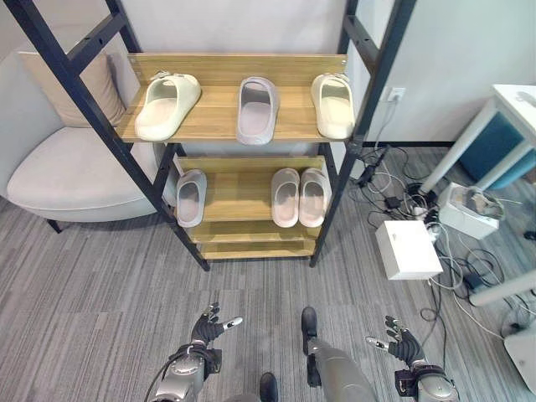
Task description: Arrange the slippers neatly on the shoe rack.
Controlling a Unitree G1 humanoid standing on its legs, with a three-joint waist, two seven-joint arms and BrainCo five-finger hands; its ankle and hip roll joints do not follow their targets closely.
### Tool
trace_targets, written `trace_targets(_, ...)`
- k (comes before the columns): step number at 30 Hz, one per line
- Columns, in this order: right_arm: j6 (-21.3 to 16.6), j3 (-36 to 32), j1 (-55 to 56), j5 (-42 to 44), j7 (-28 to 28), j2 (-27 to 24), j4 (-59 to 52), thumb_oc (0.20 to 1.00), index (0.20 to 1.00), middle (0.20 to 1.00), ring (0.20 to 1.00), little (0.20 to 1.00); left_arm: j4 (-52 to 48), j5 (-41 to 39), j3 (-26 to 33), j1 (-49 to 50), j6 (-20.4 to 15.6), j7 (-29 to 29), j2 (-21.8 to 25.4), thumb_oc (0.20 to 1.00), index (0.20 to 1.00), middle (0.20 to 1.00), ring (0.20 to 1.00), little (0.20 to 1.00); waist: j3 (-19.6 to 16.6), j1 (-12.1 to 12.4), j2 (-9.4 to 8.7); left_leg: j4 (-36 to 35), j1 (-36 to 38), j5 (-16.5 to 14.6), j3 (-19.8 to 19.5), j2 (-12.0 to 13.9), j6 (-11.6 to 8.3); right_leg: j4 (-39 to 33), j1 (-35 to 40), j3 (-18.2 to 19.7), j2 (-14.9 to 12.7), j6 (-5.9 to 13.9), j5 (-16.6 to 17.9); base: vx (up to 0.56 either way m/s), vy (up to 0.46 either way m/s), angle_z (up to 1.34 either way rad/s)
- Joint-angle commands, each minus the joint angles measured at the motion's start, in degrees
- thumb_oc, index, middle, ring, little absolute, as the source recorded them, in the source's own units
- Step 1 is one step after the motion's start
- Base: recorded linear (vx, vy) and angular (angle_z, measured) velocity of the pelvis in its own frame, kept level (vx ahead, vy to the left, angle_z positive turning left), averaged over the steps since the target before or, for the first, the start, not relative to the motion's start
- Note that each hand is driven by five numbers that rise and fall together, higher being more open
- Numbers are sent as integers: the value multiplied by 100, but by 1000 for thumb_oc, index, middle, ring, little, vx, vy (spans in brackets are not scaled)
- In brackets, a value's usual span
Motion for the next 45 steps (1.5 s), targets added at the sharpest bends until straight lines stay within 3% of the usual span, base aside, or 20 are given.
trace_targets(1,-182,-193,-274,301,-27,-236,-165,1000,1000,1000,1000,1000,-229,-17,-34,-302,-260,-3,24,1000,1000,1000,1000,1000,-4,-28,102,188,-38,26,213,447,-515,8,392,42,268,160,-195,334,-172,51)
trace_targets(3,-207,-311,-152,475,-5,-359,-141,1000,1000,1000,1000,1000,-173,-18,-131,-342,-219,-48,-2,1000,1000,1000,1000,1000,-55,-95,144,1121,-268,201,199,510,-814,-12,786,-143,286,-63,-431,345,-186,62)
trace_targets(5,-221,-346,-133,539,21,-426,-207,1000,1000,1000,1000,1000,-153,-24,-161,-412,-223,-19,8,1000,1000,1000,1000,1000,9,-77,82,1958,-633,473,193,451,-978,2,986,-162,246,-168,-533,187,-110,50)
trace_targets(6,-221,-346,-133,539,21,-427,-207,1000,1000,1000,1000,1000,-153,-24,-161,-412,-223,-19,8,1000,1000,1000,1000,1000,8,-78,82,1961,-636,471,191,451,-978,2,985,-163,246,-168,-533,155,-97,9)
trace_targets(7,-210,-370,-102,536,11,-450,-269,1000,1000,1000,1000,1000,-203,-74,-167,-416,-220,-16,22,1000,1000,1000,1000,1000,62,-32,17,2280,-926,583,411,536,-1021,-1,1131,-201,188,-226,-632,147,-75,1)
trace_targets(10,-213,-389,-81,566,-8,-431,-227,1000,1000,1000,1000,1000,-164,-62,-165,-426,-208,3,46,1000,1000,1000,1000,1000,57,47,-72,1598,-1155,400,866,946,-868,-115,1371,-281,70,-190,-766,203,-24,23)
trace_targets(12,-210,-393,-66,558,-2,-441,-231,1000,1000,1000,1000,1000,-151,-25,-185,-414,-201,-4,50,1000,1000,1000,1000,1000,36,60,-78,1334,-1123,396,895,1036,-863,-137,1413,-311,50,-172,-806,161,53,13)
trace_targets(13,-219,-392,-49,521,-1,-450,-233,1000,1000,1000,1000,1000,-121,15,-198,-408,-188,7,54,1000,1000,1000,1000,1000,-11,56,-17,718,-1245,756,926,1364,-949,-135,1464,-327,35,-144,-913,128,66,3)
trace_targets(14,-220,-391,-47,521,-1,-452,-233,1000,1000,1000,1000,1000,-121,16,-198,-406,-187,7,53,1000,1000,1000,1000,1000,-7,54,-19,682,-1217,772,927,1360,-952,-132,1474,-329,33,-145,-922,232,140,3)
trace_targets(15,-214,-362,-39,468,-21,-477,-258,1000,1000,1000,1000,1000,-154,65,-217,-393,-171,31,58,1000,1000,1000,1000,1000,-14,76,41,357,-1321,1140,811,1580,-1041,-142,1544,-312,28,-140,-1007,171,116,5)
trace_targets(18,-179,-287,-95,402,11,-503,-230,1000,1000,1000,1000,1000,-181,63,-174,-353,-164,32,53,1000,1000,1000,1000,1000,-37,128,104,97,-1227,1234,532,1643,-1127,-169,1658,-175,11,-102,-1067,186,202,-7)
trace_targets(19,-147,-302,-80,314,56,-547,-322,1000,1000,1000,1000,1000,-178,36,-164,-290,-168,-13,48,1000,1000,1000,1000,1000,-107,145,174,-2,-1156,1175,384,1616,-1174,-219,1746,-90,-92,-18,-1062,238,342,-28)
trace_targets(22,-128,-300,-75,262,71,-515,-239,1000,1000,1000,1000,1000,-60,62,-194,-261,-169,-64,30,1000,1000,1000,1000,1000,-173,122,196,-41,-1120,1092,472,1539,-1140,-269,1813,-68,-194,56,-1033,135,247,-26)
trace_targets(26,-97,-152,-214,111,90,-375,-230,1000,1000,1000,1000,1000,82,118,-234,-182,-187,-166,85,1000,1000,1000,1000,1000,-239,176,147,-41,-1017,808,657,1234,-929,-322,1716,99,-510,293,-825,90,269,-10)
trace_targets(29,-52,-98,-249,-20,45,-312,-213,1000,1000,1000,1000,1000,161,113,-225,-158,-182,-166,97,1000,1000,1000,1000,1000,-279,185,136,-41,-993,727,747,1141,-860,-303,1653,185,-592,368,-772,43,183,-17)
trace_targets(34,-26,64,-203,-846,-83,-409,-786,1000,1000,1000,1000,1000,182,256,-246,-147,-188,-187,134,1000,1000,1000,1000,1000,-325,149,109,-41,-957,545,828,900,-700,-277,1561,271,-817,555,-587,23,165,-12)
trace_targets(36,-76,282,-239,-2085,-108,-828,-1981,1000,1000,1000,1000,1000,94,489,-234,-201,-220,-188,172,1000,1000,1000,1000,1000,-323,165,66,-41,-981,475,909,810,-652,-289,1457,262,-916,652,-429,-17,130,-13)
trace_targets(37,-67,276,-228,-2089,-104,-830,-1997,1000,1000,1000,1000,1000,93,490,-236,-199,-219,-187,170,1000,1000,1000,1000,1000,-325,170,67,-41,-981,473,913,809,-651,-289,1455,266,-917,653,-428,-39,126,-22)
trace_targets(39,-214,278,-332,-2879,-49,-1284,-3285,1000,1000,1000,1000,1000,120,613,-159,-315,-255,-149,159,1000,1000,1000,1000,1000,-284,211,35,-41,-954,420,1093,826,-624,-254,1328,101,-929,701,-299,-47,71,-31)
trace_targets(45,-506,135,-270,-2834,539,-1749,-5505,1000,1000,1000,1000,1000,481,675,-5,-477,-252,-153,30,1000,1000,1000,1000,1000,-281,195,-49,-41,-876,380,1261,850,-613,-252,1284,8,-872,737,-183,-32,52,-16)
